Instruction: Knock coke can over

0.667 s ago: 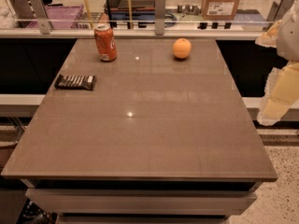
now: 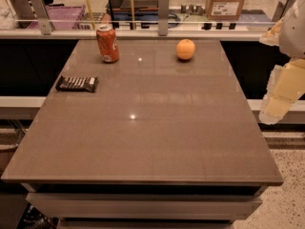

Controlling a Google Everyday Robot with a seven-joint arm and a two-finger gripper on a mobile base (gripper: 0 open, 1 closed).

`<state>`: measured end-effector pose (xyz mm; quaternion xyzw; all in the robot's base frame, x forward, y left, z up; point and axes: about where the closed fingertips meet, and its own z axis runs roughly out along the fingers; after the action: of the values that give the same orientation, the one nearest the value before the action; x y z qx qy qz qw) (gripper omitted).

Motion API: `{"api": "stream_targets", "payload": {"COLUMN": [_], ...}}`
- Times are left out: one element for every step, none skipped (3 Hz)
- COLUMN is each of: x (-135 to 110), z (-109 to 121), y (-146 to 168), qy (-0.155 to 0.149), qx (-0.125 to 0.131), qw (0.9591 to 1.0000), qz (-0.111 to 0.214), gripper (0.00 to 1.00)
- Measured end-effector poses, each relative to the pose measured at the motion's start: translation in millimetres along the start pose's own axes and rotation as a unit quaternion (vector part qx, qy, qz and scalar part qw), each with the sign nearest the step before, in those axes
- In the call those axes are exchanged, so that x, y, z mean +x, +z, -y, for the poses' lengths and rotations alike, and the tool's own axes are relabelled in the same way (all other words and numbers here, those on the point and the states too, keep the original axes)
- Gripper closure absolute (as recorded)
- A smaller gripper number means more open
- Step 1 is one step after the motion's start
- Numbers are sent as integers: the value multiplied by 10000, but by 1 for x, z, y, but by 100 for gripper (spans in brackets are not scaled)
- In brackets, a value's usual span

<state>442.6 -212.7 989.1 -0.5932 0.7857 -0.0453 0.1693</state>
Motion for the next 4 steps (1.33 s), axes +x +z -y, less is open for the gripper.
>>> {"api": "stream_targets", "payload": {"x": [-2,-11,-24,-38], "z": [11,16,19,26], "y": [-6,-11,-15,-17], "qy": [486,994,1379,1637], "qx": [64,146,317,632], "qw": [9984,9921,9816,9681], "qz": [294,753,1279,1788], "gripper": [0,0,0,0]}}
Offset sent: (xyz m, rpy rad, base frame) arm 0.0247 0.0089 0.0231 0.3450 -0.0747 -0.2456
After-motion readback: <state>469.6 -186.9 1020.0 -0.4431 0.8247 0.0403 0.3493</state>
